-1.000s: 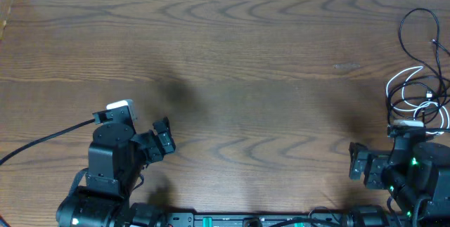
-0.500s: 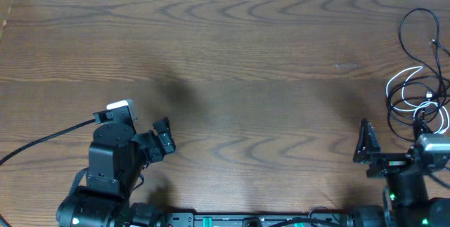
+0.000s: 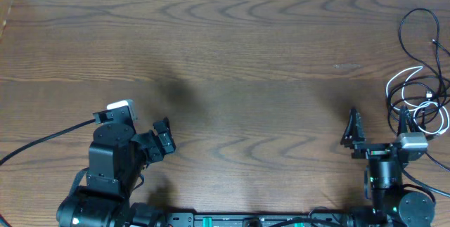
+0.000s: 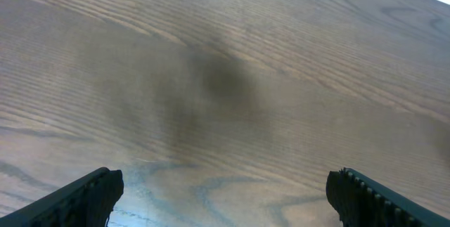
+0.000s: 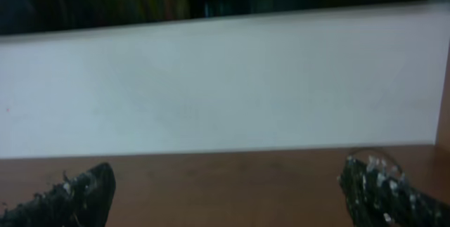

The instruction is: Untangle cables

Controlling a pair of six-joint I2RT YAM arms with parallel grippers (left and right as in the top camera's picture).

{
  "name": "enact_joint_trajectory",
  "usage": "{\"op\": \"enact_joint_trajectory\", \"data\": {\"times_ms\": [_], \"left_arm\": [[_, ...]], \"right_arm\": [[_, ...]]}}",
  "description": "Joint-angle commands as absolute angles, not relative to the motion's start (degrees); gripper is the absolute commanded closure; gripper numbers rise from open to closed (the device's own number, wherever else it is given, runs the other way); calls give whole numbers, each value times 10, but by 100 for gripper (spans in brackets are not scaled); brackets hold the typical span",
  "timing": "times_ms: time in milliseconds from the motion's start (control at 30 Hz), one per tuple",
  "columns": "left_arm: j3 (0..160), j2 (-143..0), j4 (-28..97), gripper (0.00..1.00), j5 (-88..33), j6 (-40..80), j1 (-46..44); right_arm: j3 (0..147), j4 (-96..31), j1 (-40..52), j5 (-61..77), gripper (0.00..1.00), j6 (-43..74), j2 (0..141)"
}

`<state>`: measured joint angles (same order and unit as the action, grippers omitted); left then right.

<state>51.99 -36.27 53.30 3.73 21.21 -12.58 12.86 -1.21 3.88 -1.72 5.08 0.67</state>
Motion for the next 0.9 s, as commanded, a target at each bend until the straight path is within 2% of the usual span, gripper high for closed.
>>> {"op": "enact_joint_trajectory", "data": {"times_ms": [0,200,433,600,867], "left_arm": [[518,-363,531,2,37,217,-127],[518,-363,531,2,37,217,-127],[518,-363,531,2,37,217,-127],[518,-363,531,2,37,217,-127],[518,-363,531,2,37,217,-127]], "right_arm": [[84,41,42,-16,1,15,3],[1,140,42,-16,1,1,3],[3,90,42,-29,1,-50,3],[3,-47,42,-8,1,-48,3],[3,-43,42,-5,1,-48,3]]}}
